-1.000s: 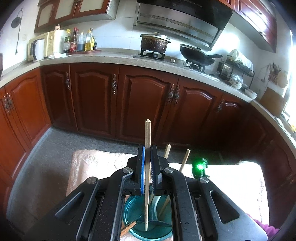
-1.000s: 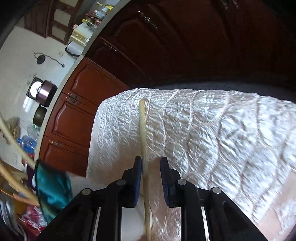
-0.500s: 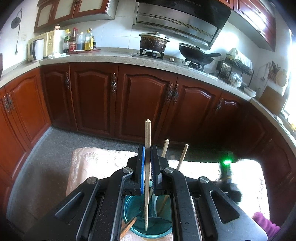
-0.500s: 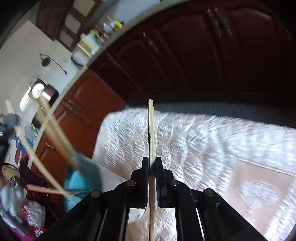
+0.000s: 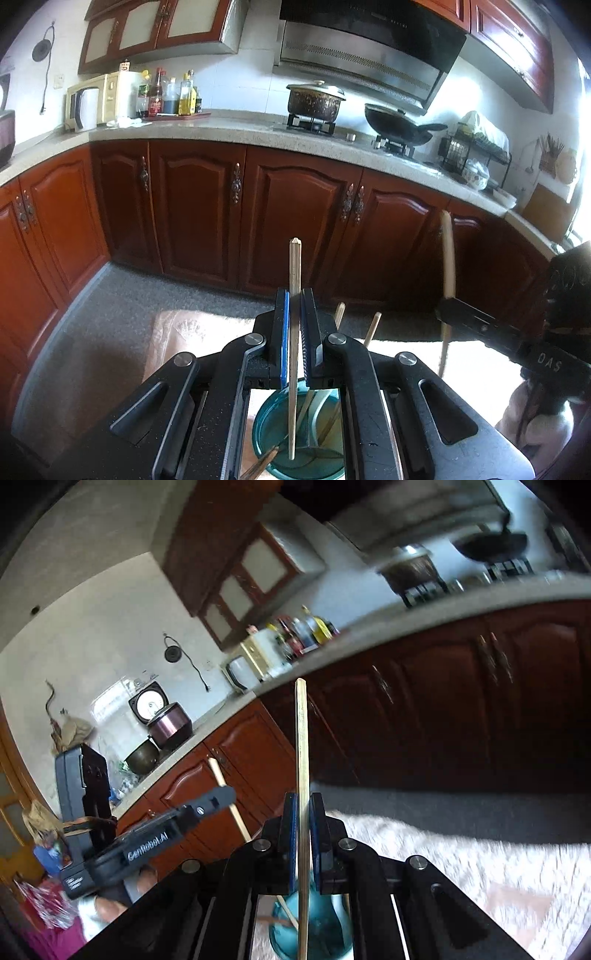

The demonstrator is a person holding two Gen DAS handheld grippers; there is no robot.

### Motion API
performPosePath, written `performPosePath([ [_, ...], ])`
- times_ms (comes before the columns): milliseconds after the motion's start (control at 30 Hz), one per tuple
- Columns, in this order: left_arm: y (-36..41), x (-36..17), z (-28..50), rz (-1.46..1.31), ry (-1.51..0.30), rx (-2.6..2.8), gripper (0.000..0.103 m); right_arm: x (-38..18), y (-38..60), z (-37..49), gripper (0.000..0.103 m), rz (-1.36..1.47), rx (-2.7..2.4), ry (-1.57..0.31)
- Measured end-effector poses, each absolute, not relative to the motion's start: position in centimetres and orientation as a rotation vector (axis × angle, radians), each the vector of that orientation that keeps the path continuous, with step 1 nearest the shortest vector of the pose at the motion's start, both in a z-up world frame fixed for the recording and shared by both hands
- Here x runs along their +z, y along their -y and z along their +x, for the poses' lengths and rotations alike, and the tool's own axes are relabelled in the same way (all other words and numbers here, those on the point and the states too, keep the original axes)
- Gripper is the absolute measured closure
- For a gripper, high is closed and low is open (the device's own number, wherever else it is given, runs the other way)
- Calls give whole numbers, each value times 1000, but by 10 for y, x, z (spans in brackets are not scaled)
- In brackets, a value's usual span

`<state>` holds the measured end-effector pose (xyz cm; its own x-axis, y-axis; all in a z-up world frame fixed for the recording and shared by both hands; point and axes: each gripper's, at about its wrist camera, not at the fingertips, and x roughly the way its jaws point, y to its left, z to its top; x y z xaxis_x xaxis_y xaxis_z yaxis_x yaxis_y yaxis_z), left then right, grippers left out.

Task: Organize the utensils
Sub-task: 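Lower both held chopsticks into the holder beside the other utensils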

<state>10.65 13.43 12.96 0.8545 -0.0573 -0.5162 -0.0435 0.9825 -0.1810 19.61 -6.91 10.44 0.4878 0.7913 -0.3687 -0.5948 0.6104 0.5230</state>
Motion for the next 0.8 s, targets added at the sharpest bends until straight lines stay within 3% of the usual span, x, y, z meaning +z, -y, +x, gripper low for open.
performPosePath([
  [400,-141,147,111,-195,-489,-9,99,80,6,194,97,112,784,-489],
  [800,-135,107,120,-174,-540,26,99,34,22,184,97,59,795,-589],
])
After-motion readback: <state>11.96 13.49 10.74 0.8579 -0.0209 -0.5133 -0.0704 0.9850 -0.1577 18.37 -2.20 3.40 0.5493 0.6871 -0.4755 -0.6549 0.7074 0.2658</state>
